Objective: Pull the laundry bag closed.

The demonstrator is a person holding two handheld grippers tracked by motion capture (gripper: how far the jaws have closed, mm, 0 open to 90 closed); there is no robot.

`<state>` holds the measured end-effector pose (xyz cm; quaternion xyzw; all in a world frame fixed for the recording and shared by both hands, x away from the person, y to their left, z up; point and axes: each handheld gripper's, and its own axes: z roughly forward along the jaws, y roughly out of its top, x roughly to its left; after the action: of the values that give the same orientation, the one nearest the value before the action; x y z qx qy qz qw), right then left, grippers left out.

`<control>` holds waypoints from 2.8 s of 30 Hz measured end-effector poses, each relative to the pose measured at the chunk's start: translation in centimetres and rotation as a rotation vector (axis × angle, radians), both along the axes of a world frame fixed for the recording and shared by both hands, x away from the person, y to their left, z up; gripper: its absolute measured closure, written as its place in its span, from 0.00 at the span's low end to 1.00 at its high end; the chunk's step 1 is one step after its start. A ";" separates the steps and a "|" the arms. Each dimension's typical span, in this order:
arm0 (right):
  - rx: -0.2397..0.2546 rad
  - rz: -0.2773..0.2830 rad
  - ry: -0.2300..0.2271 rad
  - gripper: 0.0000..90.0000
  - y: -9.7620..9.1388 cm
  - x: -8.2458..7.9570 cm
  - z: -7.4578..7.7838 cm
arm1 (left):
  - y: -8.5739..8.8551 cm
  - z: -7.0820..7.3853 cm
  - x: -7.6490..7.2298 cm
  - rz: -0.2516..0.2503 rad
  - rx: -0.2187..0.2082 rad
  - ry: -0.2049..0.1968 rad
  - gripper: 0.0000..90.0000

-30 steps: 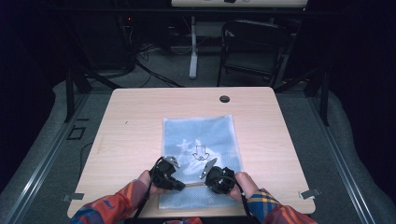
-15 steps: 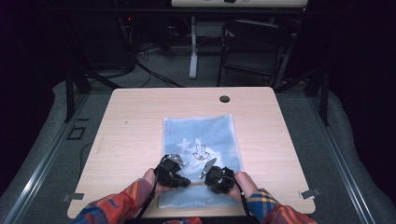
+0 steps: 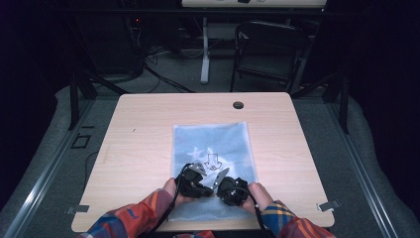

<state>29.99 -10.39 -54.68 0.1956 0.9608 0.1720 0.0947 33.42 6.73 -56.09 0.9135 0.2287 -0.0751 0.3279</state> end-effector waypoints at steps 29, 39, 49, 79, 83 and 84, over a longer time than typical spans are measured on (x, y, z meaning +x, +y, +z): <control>-0.006 0.006 0.006 0.92 0.0 0.0 -0.1 | -0.1 -0.8 0.2 0.015 0.017 -0.004 1.00; -0.005 0.005 0.008 0.91 -0.1 0.0 -0.1 | -0.1 -0.8 0.2 0.009 0.018 -0.008 1.00; 0.000 -0.002 0.014 0.92 -0.3 0.0 0.0 | -0.1 -0.8 0.2 0.009 0.020 -0.008 1.00; -0.018 -0.030 0.019 0.92 -1.8 0.0 0.5 | -0.1 -0.8 0.2 0.008 0.021 -0.007 1.00; -0.016 -0.041 0.020 0.91 -2.1 0.0 0.5 | -0.1 -0.8 0.2 0.006 0.022 -0.006 1.00; -0.020 -0.043 0.020 0.92 -2.2 0.0 0.5 | -0.1 -0.8 0.3 0.006 0.022 -0.006 1.00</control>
<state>30.01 -12.55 -54.14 0.2171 0.9589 0.1584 0.0906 33.67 6.60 -56.86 0.9166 0.2312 -0.0690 0.3188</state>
